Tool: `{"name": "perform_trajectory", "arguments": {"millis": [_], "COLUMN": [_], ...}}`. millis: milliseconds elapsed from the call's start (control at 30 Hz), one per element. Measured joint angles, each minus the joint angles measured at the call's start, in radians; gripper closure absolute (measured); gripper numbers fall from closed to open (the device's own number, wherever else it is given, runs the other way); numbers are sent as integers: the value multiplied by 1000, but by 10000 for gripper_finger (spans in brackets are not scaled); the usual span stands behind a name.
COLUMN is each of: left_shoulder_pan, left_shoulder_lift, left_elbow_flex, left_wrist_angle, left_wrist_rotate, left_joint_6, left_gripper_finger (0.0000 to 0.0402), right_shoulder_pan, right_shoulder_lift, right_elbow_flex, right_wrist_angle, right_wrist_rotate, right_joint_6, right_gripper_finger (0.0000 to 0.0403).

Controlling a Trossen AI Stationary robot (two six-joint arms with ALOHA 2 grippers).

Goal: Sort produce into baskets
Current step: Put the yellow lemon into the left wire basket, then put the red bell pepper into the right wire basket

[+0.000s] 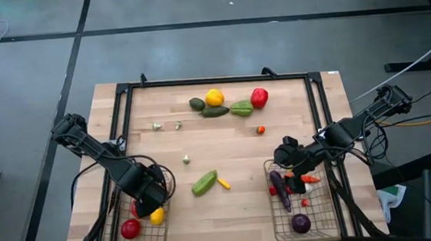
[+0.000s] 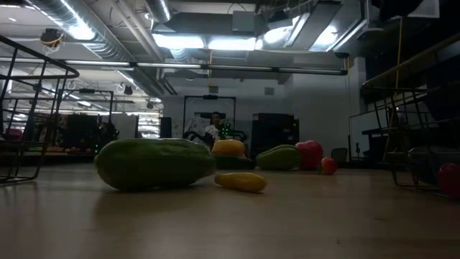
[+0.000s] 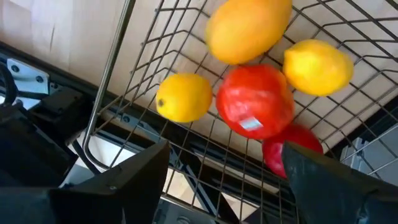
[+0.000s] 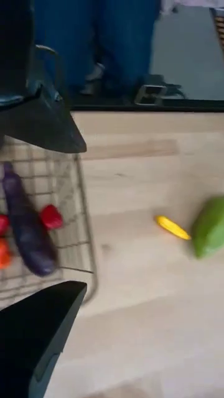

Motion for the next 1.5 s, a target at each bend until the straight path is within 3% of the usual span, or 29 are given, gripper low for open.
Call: {"name": "perform_trajectory", "arguments": {"millis": [300,600,867,1033,1300,1500], "left_shoulder_pan": [1,20,138,261,447,559], "left_shoulder_lift": [0,-2,-2,-14,-244,-560], "left_elbow_flex": [26,76,80,80,34,-211], "left_wrist_angle": [6,141,382,565,647,881], "left_wrist_rotate": [-33,-234,-524,-555,-554,-493], "left_joint_6": [88,213,450,744,994,1031], "left_gripper_finger": [96,96,96,96,96,95], "right_shoulder_pan": [-182,-395,-525,-592,-640,-638], "right_shoulder_lift": [0,0,0,0,0,0], "right_elbow_flex": [0,0,0,0,0,0], "right_wrist_angle": [63,62,62,62,60,60], "right_wrist_rotate": [38,39,50,126,140,140], "right_joint_6": [37,35,34,34,34,34], "right_gripper_finger": [52,52,52,52,52,52]}}
